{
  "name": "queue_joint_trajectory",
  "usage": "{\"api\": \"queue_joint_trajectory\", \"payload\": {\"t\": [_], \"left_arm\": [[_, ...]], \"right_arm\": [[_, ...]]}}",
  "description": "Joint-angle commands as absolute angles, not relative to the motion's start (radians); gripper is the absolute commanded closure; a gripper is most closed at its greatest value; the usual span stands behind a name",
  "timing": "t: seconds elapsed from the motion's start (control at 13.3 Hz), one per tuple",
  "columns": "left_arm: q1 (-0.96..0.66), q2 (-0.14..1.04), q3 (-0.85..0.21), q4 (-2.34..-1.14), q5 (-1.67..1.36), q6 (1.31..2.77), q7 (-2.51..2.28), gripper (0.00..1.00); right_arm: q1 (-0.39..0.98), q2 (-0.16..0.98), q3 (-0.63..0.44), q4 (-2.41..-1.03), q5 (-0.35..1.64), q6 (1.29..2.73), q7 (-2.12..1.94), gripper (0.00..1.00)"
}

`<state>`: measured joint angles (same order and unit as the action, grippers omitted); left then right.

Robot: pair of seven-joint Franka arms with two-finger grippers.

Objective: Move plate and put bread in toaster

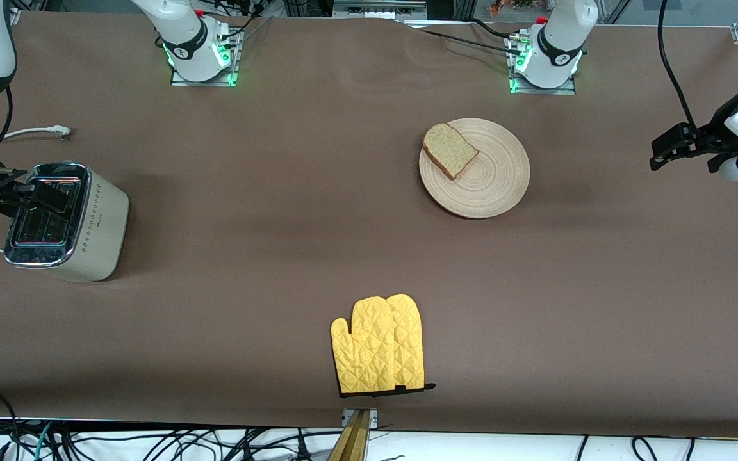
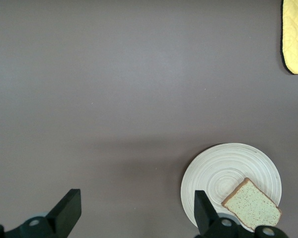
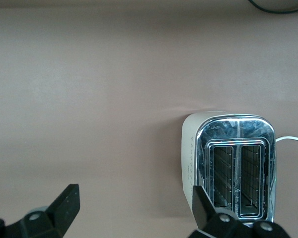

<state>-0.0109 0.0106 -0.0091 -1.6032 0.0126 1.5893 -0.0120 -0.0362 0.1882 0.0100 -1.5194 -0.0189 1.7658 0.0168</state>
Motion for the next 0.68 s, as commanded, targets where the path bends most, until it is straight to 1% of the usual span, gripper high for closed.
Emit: {"api": "queue_joint_trajectory", "payload": {"t": [0.0, 0.15, 0.3, 0.45, 0.6], "left_arm": [[-0.005, 0.031, -0.009, -1.577, -0.006, 1.551, 0.009, 0.00], [-0.002, 0.078, -0.008, -1.575, -0.005, 1.539, 0.006, 0.00], [0.009, 0.095, -0.011, -1.581, -0.002, 1.537, 0.006, 0.00], [0.012, 0.112, -0.012, -1.578, -0.003, 1.497, 0.000, 0.00], [0.003, 0.136, -0.012, -1.574, -0.009, 1.502, -0.006, 0.00]], "right_arm": [[-0.043, 0.196, 0.014, -1.502, -0.023, 1.763, 0.008, 0.00], [-0.041, 0.198, 0.014, -1.502, -0.023, 1.763, 0.014, 0.00], [-0.041, 0.196, 0.014, -1.502, -0.023, 1.763, 0.011, 0.00], [-0.041, 0.198, 0.014, -1.502, -0.023, 1.763, 0.017, 0.00], [-0.041, 0.198, 0.014, -1.502, -0.023, 1.763, 0.012, 0.00]]}}
